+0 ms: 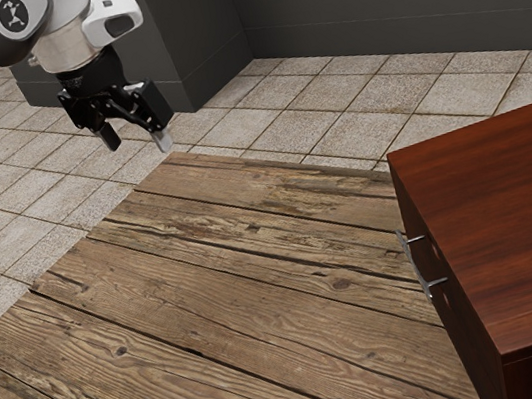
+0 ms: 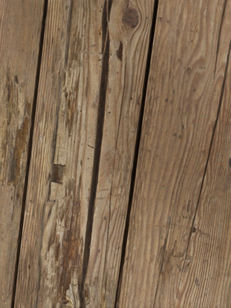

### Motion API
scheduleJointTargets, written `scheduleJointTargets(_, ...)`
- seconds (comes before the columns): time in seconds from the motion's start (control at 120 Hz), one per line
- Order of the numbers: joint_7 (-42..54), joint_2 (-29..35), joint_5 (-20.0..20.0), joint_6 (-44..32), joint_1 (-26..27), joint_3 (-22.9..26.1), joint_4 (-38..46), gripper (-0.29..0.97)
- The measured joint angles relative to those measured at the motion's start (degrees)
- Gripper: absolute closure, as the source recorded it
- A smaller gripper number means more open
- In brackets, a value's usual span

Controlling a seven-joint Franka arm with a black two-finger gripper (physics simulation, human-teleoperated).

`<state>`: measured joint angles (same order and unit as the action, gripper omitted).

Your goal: Pull the drawer handle with one arm to open the drawer

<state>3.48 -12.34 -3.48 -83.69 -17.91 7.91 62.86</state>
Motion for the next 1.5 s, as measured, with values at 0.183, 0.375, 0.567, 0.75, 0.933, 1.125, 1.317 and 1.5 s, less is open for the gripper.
scheduleJointTargets(0.183,0.2,0.0,0.6,0.0,-0.1,-0.1,0.0,0.0)
scheduleJointTargets(0.375,0.1,-0.3,2.0,0.9,-1.0,-0.1,-2.6,0.0)
scheduleJointTargets(0.567,0.0,-0.3,2.4,2.0,-1.1,-0.1,-3.4,0.0)
scheduleJointTargets(0.75,-0.2,5.8,2.4,3.0,-0.9,0.4,-5.0,0.0)
scheduleJointTargets(0.933,-0.4,10.2,2.5,3.7,0.7,1.5,-4.9,0.0)
scheduleJointTargets(1.125,-0.4,10.3,2.2,3.9,1.3,1.6,-4.9,0.0)
scheduleJointTargets(1.317,-0.4,9.4,1.0,2.5,1.3,1.2,-4.3,0.0)
scheduleJointTargets(1.5,-0.9,8.0,0.1,1.8,1.9,1.2,-0.2,0.0)
